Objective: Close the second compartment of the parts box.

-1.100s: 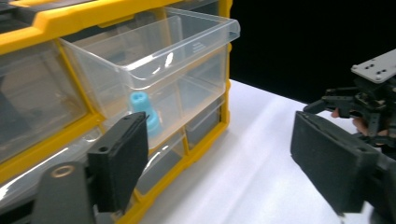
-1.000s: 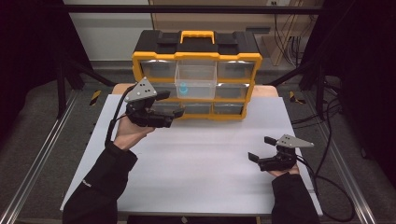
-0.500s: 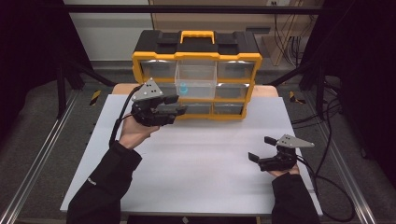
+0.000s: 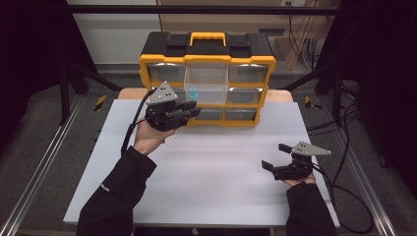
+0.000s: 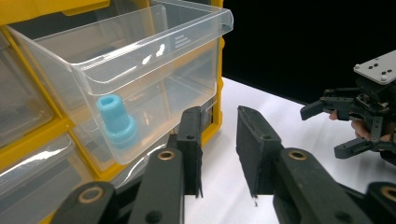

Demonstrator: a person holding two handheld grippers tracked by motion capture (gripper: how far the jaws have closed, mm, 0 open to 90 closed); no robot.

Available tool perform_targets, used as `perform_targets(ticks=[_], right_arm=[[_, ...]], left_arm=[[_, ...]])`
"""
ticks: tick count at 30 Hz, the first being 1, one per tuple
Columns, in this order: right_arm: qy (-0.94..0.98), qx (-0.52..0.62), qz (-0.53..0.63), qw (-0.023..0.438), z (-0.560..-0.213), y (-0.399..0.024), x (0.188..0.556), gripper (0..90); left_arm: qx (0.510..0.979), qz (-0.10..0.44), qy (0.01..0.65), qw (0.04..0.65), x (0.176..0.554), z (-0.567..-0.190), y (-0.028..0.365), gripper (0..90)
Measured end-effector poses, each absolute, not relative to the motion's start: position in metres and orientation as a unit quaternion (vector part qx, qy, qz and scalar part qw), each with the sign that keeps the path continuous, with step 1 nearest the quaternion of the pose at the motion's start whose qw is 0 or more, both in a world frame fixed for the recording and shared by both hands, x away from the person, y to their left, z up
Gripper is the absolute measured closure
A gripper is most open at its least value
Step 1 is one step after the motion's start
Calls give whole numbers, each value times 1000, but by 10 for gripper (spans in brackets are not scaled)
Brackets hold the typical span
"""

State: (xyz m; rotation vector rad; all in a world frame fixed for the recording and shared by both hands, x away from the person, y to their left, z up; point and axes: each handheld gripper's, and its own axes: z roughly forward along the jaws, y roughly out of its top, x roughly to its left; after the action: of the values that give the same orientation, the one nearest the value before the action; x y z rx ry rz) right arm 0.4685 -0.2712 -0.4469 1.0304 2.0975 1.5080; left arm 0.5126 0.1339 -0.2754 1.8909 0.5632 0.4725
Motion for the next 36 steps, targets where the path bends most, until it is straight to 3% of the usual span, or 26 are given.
perform_targets(ticks=[14,36], right_arm=[[742,366,533,177,-447,-271,468,3],[743,365,532,178,-447,-271,468,3]], left_arm=[[792,203,234,526,522,-280,128,893],[789,226,245,517,542,-282,120,900]])
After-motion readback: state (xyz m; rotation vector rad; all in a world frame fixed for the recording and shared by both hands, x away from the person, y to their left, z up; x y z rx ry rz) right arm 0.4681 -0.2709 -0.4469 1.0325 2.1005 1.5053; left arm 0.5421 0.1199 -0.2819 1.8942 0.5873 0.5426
